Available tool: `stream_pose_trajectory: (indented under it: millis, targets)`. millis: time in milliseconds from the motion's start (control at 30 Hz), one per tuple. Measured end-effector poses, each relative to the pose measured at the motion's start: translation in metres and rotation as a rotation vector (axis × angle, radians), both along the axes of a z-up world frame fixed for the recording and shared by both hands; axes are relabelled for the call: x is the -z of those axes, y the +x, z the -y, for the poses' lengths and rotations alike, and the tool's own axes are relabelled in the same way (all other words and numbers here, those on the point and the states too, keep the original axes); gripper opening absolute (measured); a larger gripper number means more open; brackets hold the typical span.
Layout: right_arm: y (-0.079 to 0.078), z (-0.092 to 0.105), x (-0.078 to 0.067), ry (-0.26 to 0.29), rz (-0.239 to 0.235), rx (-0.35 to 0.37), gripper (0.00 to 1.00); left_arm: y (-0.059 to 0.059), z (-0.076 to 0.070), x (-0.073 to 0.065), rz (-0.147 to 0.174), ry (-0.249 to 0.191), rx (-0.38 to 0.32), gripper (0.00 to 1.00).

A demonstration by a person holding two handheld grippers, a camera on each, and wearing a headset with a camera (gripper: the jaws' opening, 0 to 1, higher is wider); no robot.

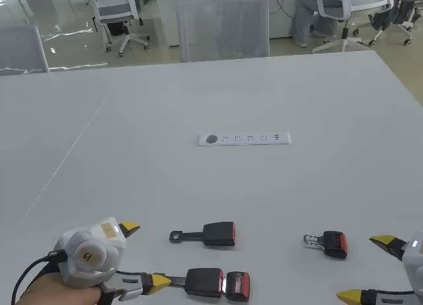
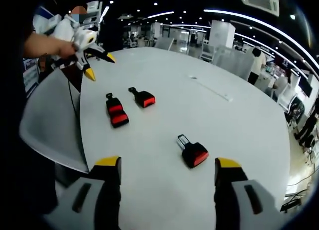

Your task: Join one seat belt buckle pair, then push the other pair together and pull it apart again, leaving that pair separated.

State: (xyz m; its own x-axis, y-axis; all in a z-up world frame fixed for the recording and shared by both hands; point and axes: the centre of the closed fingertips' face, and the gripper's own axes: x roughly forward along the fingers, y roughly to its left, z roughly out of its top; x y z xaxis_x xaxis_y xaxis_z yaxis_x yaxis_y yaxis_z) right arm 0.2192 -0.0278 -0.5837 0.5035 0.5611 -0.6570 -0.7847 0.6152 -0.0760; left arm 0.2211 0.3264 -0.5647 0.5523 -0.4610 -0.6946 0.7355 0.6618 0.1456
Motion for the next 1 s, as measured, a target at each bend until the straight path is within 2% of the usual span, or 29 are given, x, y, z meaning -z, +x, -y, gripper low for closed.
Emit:
stream_pose_trajectory:
  millis: [133, 300, 433, 500, 733, 833, 1000]
  targets:
    - [-0.006, -0.002, -0.006, 0.008, 0.017, -0.001, 0.87, -0.012, -0.004, -0.005, 0.003, -0.026, -0.029, 0.89]
    - [-0.015, -0.005, -0.010, -0.001, 0.043, -0.013, 0.97, -0.021, -0.010, -0.001, -0.005, -0.045, -0.068, 1.00]
    - [-0.019, -0.003, -0.006, -0.027, 0.056, -0.008, 1.00, -0.025, -0.015, 0.000, -0.005, -0.047, -0.100, 1.00]
    - [-0.020, -0.002, -0.005, -0.015, 0.046, 0.007, 1.00, -0.027, -0.018, 0.000, 0.000, -0.044, -0.111, 1.00]
    - [-0.028, -0.003, 0.000, -0.044, 0.053, 0.006, 1.00, -0.037, -0.019, 0.008, -0.015, -0.039, -0.121, 1.00]
    - [-0.030, -0.005, 0.002, -0.031, 0.043, 0.008, 1.00, -0.041, -0.015, 0.012, -0.029, -0.039, -0.116, 1.00]
    - [-0.031, -0.002, -0.001, -0.009, 0.037, 0.041, 1.00, -0.042, -0.014, 0.013, -0.029, -0.035, -0.112, 1.00]
